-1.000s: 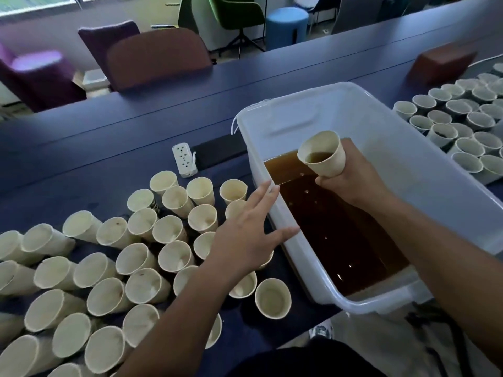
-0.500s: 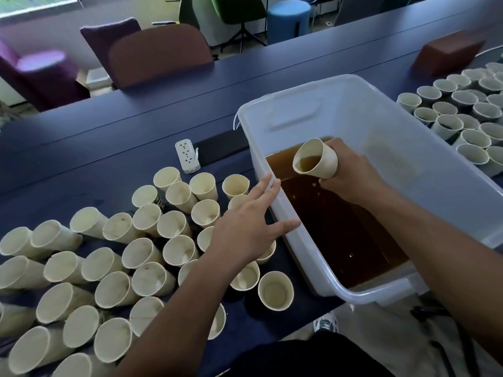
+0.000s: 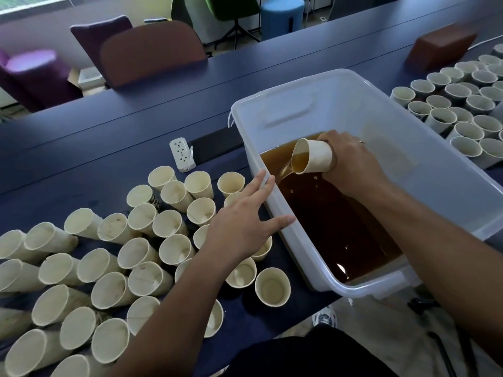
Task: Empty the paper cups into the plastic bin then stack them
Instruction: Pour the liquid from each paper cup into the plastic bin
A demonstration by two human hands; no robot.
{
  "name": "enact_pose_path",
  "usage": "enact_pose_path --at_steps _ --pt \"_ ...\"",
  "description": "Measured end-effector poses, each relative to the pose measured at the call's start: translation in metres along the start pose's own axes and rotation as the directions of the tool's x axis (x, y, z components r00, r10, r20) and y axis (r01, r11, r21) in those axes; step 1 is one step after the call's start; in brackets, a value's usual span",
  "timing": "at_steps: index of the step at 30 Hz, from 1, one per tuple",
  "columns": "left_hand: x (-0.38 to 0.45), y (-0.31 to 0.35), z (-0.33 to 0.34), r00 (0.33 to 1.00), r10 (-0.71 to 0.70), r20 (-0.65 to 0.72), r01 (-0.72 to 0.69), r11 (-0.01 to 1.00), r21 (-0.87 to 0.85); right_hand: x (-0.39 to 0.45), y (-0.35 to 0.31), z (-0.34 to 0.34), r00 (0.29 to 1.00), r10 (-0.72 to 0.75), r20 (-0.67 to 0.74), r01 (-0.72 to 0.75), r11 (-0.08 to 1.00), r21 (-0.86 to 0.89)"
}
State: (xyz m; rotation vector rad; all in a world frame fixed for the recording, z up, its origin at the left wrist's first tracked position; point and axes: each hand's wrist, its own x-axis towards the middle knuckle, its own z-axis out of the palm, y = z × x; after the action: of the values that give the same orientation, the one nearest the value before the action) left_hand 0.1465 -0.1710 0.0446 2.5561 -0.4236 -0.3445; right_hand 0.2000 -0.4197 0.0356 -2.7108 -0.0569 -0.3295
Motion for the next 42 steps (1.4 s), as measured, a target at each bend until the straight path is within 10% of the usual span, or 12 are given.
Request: enact_pose_path --at_steps 14,42 --pt "0.0006 -0.0012 0.0007 1.0 -0.001 0.008 0.001 1.0 -0.013 -0.0015 -0.0008 0.0071 0.981 -0.191 -0.039 0.185 0.975 -0.126" --pt "-0.0016 -0.0007 0.0007 1.0 -0.004 -0.004 0.004 0.999 -0.044 -0.0017 -0.0021 0.0091 0.986 -0.124 -0.111 0.088 0.954 -0.286"
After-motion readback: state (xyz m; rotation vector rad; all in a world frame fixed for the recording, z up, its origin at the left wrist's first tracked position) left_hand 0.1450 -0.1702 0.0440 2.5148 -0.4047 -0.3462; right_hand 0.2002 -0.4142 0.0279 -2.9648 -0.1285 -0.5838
